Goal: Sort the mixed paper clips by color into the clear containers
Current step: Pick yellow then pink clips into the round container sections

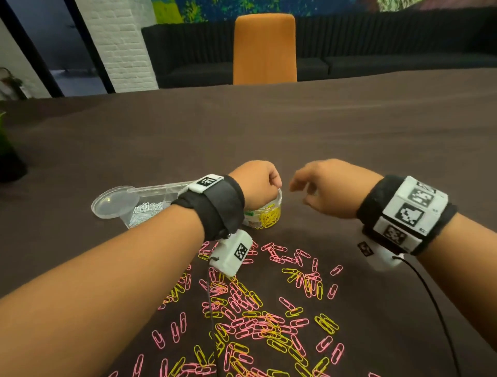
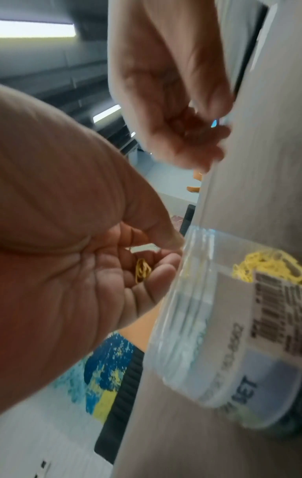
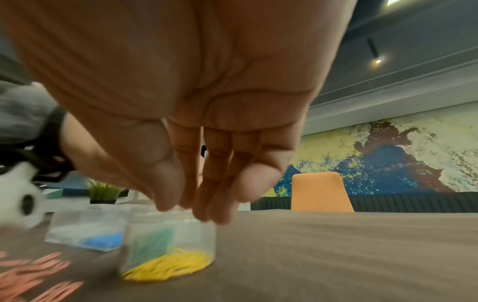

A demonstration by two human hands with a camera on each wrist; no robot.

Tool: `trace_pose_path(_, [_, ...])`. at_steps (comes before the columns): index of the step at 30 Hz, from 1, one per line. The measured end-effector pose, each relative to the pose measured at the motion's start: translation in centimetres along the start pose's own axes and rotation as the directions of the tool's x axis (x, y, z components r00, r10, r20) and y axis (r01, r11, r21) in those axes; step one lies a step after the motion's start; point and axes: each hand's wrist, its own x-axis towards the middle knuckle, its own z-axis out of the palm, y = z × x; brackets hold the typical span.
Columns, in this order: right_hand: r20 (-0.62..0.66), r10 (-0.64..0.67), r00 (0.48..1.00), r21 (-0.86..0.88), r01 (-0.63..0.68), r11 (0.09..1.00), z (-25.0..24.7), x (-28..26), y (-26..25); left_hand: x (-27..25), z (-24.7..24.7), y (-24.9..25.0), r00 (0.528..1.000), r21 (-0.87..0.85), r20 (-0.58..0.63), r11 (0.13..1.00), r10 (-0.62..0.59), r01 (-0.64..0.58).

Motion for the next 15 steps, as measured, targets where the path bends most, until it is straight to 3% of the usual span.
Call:
trace_pose_path(3, [0.141, 0.022, 0.990, -0.018, -0.020, 1.000, 1.4, -3.1, -0.2, 0.0, 0.6, -0.3, 0.997, 0.020, 0.080, 1.000, 0.008, -0.010])
trace_pose_path(6, [0.283, -0.009, 0.959, 0.013, 0.006, 1.000, 2.9, -5.7, -1.3, -0.5, 0.4, -0.4, 0.996, 0.013, 0.071, 0.999, 0.046, -0.047])
trace_pose_path(11, [0.274, -0.072, 0.959, 0.022, 0.068, 0.997, 4.7, -5.9, -2.8, -1.0, -0.4, -0.5, 0.996, -0.015, 0.019, 0.996, 0.084, -0.083])
trace_pose_path(15, [0.354, -0.114, 0.928, 0.014, 0.116, 0.993, 5.6, -5.3, -4.0, -1.3, -0.9, -1.7, 0.997, -0.195, -0.057, 0.979, 0.049, -0.059])
